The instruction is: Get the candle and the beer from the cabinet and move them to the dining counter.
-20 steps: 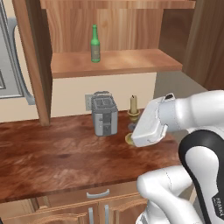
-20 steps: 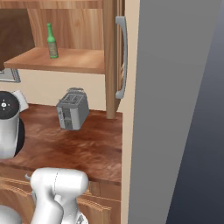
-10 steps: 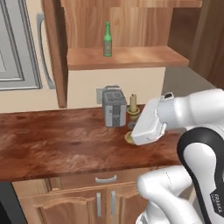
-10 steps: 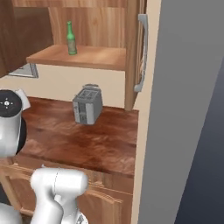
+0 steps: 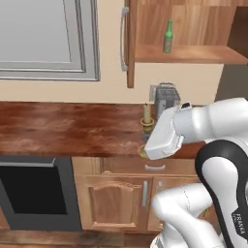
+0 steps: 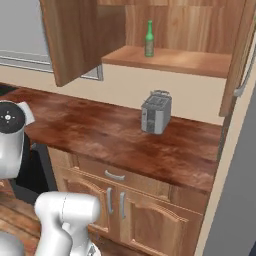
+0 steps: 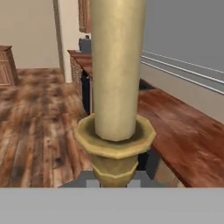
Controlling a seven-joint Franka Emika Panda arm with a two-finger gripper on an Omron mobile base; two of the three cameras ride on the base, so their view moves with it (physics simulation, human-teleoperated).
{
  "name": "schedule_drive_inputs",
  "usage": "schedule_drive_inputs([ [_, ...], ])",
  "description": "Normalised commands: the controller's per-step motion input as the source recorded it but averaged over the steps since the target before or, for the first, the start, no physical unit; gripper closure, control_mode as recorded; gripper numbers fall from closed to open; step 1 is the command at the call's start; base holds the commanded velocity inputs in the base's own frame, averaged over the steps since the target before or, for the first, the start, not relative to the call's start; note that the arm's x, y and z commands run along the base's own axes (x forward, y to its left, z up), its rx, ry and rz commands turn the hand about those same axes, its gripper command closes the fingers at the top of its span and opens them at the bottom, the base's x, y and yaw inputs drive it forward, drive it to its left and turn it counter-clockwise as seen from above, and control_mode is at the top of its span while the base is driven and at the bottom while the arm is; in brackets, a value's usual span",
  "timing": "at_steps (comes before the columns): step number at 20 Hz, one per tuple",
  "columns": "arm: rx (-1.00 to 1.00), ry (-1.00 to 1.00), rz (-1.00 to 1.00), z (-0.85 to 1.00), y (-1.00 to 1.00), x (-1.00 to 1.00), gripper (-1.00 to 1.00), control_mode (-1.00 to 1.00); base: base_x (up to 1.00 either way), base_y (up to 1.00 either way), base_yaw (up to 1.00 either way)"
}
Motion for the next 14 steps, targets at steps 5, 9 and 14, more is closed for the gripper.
schedule_drive_inputs([
  [5,0.0,0.0,0.0,0.0,0.0,0.0,1.0,1.0,-0.44,0.69,0.39],
  [9,0.0,0.0,0.0,0.0,0.0,0.0,1.0,1.0,-0.17,0.73,0.46],
  [14,0.0,0.0,0.0,0.0,0.0,0.0,1.0,1.0,-0.07,0.63,0.46],
])
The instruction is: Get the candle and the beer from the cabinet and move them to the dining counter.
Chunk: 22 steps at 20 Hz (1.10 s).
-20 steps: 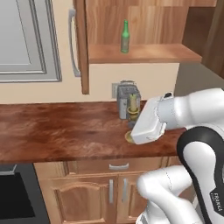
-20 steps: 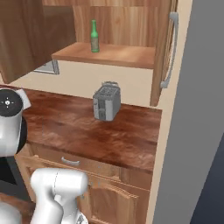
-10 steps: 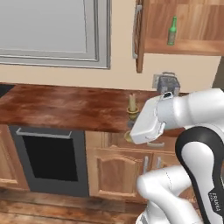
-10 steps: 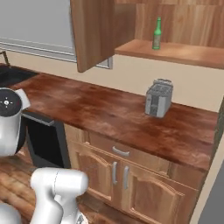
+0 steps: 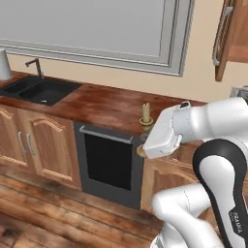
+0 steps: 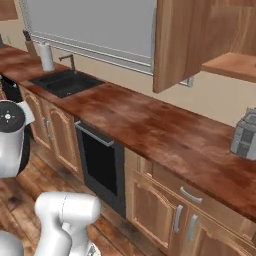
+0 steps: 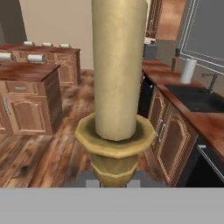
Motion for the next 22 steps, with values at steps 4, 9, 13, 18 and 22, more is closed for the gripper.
schedule_drive_inputs([
  [4,0.0,0.0,0.0,0.0,0.0,0.0,1.0,1.0,-0.15,0.42,0.48],
  [9,0.0,0.0,0.0,0.0,0.0,0.0,1.0,1.0,-0.26,0.52,0.47],
  [13,0.0,0.0,0.0,0.0,0.0,0.0,1.0,1.0,-0.4,0.53,0.45],
  [18,0.0,0.0,0.0,0.0,0.0,0.0,1.0,1.0,-0.52,0.51,0.43],
  [22,0.0,0.0,0.0,0.0,0.0,0.0,1.0,1.0,-0.55,0.54,0.41],
])
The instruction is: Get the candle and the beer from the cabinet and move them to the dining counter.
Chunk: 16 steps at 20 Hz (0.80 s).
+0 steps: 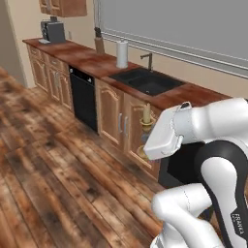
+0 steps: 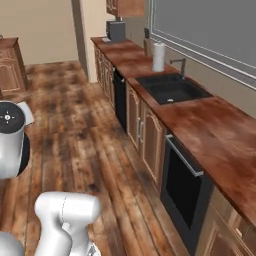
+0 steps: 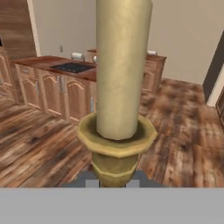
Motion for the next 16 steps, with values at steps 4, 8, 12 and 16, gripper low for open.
schedule_drive_inputs([
  [4,0.0,0.0,0.0,0.0,0.0,0.0,1.0,1.0,-0.61,0.53,0.4],
  [8,0.0,0.0,0.0,0.0,0.0,0.0,1.0,1.0,-0.57,0.5,0.4],
  [12,0.0,0.0,0.0,0.0,0.0,0.0,1.0,1.0,-0.27,0.42,0.37],
  [16,0.0,0.0,0.0,0.0,0.0,0.0,1.0,1.0,0.03,0.15,0.36],
])
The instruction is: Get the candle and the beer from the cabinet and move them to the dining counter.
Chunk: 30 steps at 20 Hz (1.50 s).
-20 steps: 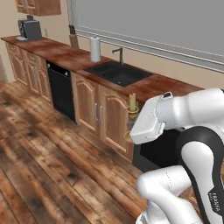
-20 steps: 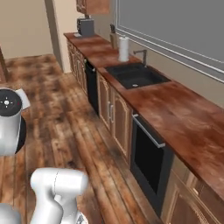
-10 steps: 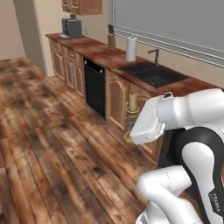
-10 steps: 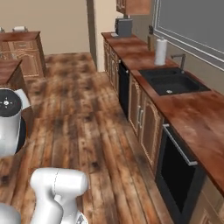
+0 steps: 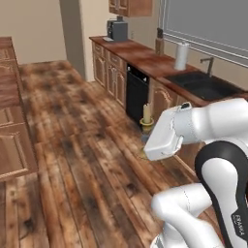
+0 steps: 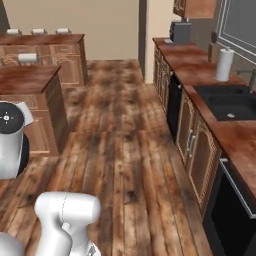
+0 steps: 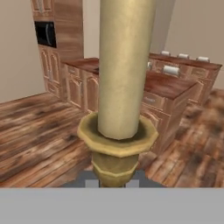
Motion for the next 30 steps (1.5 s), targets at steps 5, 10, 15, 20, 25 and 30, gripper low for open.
schedule_drive_inputs([
  [5,0.0,0.0,0.0,0.0,0.0,0.0,1.0,1.0,0.42,0.01,0.38],
  [10,0.0,0.0,0.0,0.0,0.0,0.0,1.0,1.0,0.73,0.0,0.37],
  [15,0.0,0.0,0.0,0.0,0.0,0.0,1.0,1.0,0.99,-0.15,0.33],
  [20,0.0,0.0,0.0,0.0,0.0,0.0,1.0,1.0,1.0,-0.25,0.31],
  [25,0.0,0.0,0.0,0.0,0.0,0.0,1.0,1.0,1.0,-0.35,0.33],
  [30,0.0,0.0,0.0,0.0,0.0,0.0,1.0,1.0,1.0,-0.42,0.35],
])
